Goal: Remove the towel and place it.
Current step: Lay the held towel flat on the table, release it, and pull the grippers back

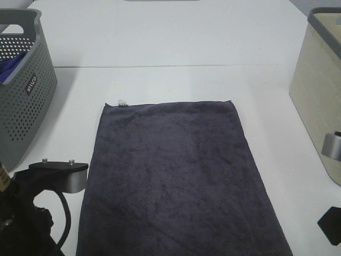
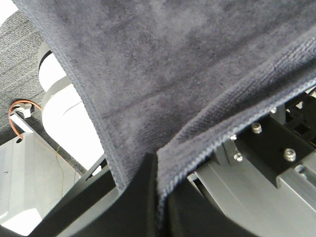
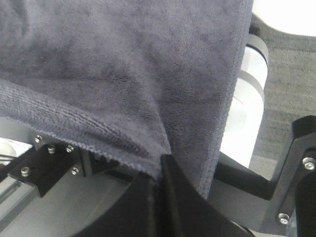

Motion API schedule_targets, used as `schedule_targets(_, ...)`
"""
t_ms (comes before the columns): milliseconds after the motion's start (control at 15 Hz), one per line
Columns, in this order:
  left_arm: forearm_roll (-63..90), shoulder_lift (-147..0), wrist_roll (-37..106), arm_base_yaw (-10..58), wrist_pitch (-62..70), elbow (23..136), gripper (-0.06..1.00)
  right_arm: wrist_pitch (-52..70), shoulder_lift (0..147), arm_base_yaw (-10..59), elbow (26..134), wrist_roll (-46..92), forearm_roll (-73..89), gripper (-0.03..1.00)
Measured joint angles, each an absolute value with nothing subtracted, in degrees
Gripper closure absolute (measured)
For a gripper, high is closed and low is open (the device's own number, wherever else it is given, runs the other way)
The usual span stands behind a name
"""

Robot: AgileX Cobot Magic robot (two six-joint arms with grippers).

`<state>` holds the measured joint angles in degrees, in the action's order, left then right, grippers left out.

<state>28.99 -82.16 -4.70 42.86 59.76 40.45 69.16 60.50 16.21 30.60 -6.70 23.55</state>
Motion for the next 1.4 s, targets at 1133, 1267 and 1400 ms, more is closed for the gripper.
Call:
schedule_targets(1133, 30.65, -94.31, -0.34, 42.86, 56.38, 46.29, 0.71, 60.05, 76.09, 15.70, 30.48, 0.63, 24.58, 0.64)
schedule_targets(1267, 31.34, -94.31, -0.34, 42.86, 56.38, 46.29, 0.44, 59.99, 76.09, 15.70, 30.48, 0.69, 24.64, 0.43)
schedule_targets(1400, 31.74, -94.31, 0.00, 42.86, 56.84, 46.35, 0.24, 59.99, 76.09, 15.70, 30.48, 0.92, 24.64, 0.33)
